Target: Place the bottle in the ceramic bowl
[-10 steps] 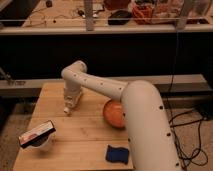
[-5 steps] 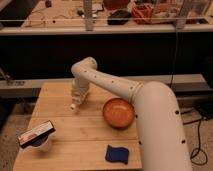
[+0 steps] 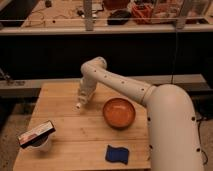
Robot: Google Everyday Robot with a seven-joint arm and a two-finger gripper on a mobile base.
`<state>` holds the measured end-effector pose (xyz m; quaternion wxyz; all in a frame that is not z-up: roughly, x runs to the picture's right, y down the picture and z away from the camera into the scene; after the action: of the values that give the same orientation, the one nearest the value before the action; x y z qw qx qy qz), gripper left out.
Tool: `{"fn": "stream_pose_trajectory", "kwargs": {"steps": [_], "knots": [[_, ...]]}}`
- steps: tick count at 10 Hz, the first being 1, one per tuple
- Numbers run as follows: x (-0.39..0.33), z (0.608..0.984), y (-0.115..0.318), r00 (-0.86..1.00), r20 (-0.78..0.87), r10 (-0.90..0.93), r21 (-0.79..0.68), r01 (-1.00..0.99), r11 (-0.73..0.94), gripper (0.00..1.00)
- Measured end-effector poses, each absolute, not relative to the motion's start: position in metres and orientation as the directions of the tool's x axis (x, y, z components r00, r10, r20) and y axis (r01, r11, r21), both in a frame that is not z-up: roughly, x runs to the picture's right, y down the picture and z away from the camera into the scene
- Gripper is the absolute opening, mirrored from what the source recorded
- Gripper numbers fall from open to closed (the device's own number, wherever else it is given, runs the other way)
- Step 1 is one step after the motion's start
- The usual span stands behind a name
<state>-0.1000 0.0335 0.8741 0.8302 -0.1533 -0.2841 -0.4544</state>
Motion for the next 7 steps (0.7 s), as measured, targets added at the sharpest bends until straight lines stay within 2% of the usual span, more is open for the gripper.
{"fn": "stream_pose_trajectory", "kwargs": {"steps": [7], "knots": [[-0.04,0.861,0.04,0.486,0.608,-0.628,-0.02,0.8,0.6,0.0]]}}
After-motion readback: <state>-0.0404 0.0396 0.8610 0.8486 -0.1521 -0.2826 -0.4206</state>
